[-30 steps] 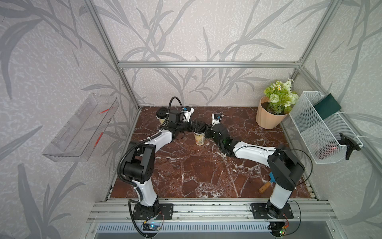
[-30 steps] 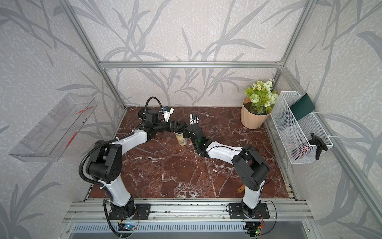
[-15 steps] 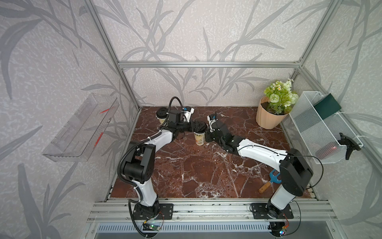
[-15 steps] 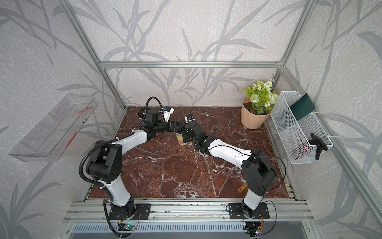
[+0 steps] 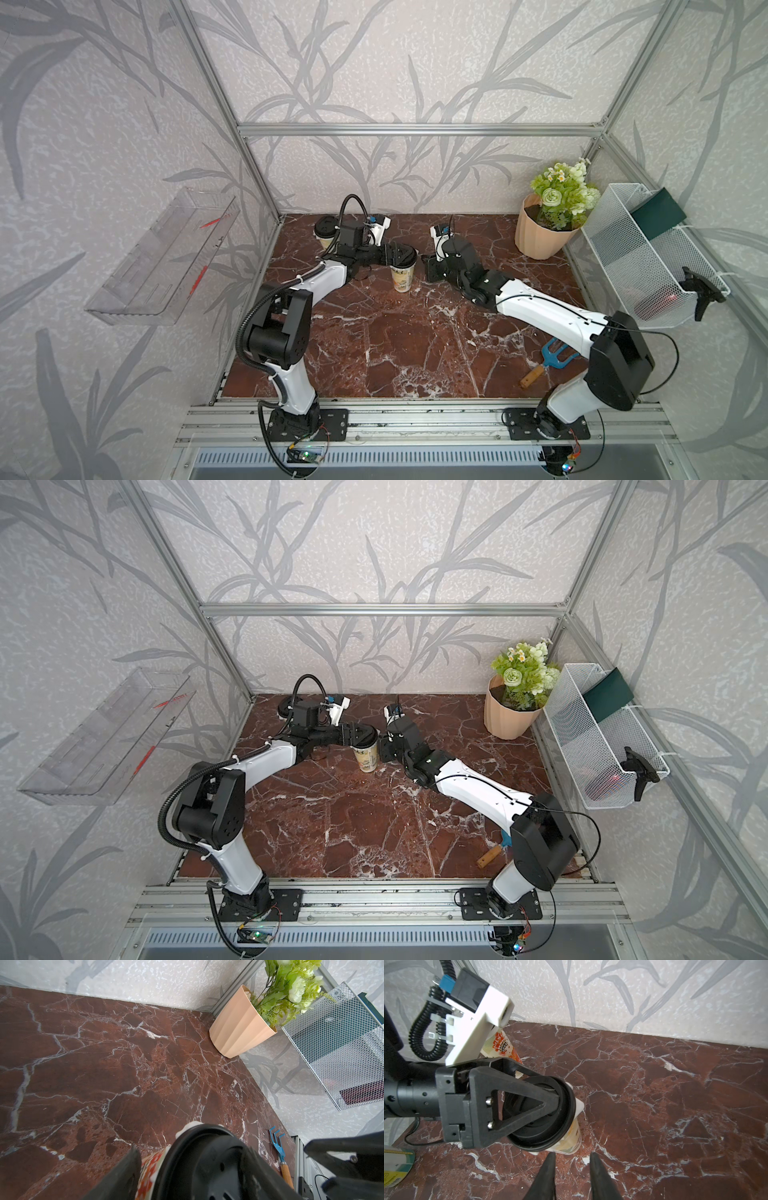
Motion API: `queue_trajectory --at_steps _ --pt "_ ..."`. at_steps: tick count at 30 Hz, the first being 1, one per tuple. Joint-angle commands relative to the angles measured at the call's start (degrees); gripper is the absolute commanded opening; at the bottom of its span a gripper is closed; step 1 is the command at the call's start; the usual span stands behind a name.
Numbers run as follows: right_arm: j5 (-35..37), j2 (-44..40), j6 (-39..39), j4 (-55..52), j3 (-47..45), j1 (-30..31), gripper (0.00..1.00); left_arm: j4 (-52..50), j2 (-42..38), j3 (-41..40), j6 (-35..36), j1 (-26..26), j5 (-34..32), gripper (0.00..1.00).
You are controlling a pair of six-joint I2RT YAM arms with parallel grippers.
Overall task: Put the leak-proof paper on the milk tea cups
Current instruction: Secure the cup lid on the cup.
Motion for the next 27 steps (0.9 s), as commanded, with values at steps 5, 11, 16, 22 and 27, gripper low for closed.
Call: queue_trajectory --at_steps 5,11,16,22,27 --pt "-1.55 -1.12 1.09 1.56 -2.84 -0.58 0.36 -17.42 1.86 -1.00 4.09 0.35 -5.71 0.81" --pt "-2.40 -0.77 1.53 2.00 -3.35 -0.85 0.38 -20.32 0.95 1.54 4.30 0.78 -6.75 0.85" --pt "-2.65 -0.55 1.78 2.17 -3.88 -1.30 0.39 -21.49 0.26 3.38 4.17 1.04 -6.99 0.90" --pt "-3.23 -0.46 1.99 2.25 -4.10 -1.68 0.39 -23.39 -0.15 5.90 4.09 1.57 -7.47 0.92" --pt "-3.54 -0.20 2.19 2.35 -4.26 -1.96 0.40 -24.74 -0.57 7.78 4.08 2.10 -7.42 0.94"
